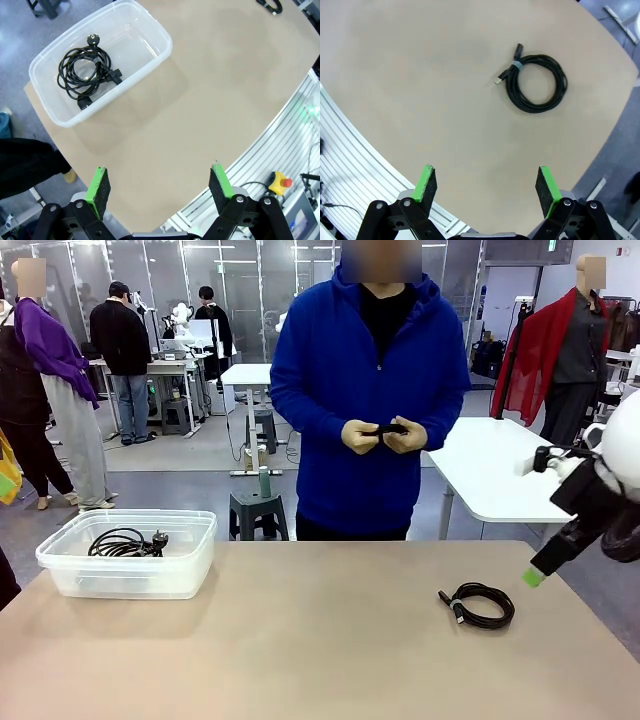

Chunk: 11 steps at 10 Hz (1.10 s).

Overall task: Organize and store the cables.
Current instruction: Place the USB Extension Cable into the Organizing box.

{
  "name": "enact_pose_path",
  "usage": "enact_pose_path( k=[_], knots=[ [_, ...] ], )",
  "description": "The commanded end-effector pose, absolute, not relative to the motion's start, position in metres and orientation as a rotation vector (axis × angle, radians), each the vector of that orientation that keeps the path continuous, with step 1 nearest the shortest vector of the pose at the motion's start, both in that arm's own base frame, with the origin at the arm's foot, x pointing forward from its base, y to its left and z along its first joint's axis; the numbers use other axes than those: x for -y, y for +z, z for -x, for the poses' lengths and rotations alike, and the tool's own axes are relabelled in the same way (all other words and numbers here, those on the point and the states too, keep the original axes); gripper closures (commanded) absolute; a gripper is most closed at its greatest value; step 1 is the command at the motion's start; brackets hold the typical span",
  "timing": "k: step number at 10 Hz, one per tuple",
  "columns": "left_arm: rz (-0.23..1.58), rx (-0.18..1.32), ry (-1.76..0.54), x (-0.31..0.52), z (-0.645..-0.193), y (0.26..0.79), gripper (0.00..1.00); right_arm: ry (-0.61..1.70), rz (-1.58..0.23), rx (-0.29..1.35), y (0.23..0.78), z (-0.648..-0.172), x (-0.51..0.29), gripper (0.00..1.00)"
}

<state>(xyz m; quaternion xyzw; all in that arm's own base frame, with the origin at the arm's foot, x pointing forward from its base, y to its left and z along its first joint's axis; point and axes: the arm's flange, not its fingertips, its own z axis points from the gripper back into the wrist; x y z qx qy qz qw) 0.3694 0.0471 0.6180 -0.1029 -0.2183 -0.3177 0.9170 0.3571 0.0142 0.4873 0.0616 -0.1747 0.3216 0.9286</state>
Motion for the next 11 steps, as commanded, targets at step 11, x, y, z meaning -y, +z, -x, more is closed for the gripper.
enact_pose_path(
  k=[11],
  knots=[
    [0.207,0.449,-0.649,-0.048,-0.369,0.619,0.00,0.360,-0.039,0.275,0.408,-0.441,-0.061,0.00]
  ],
)
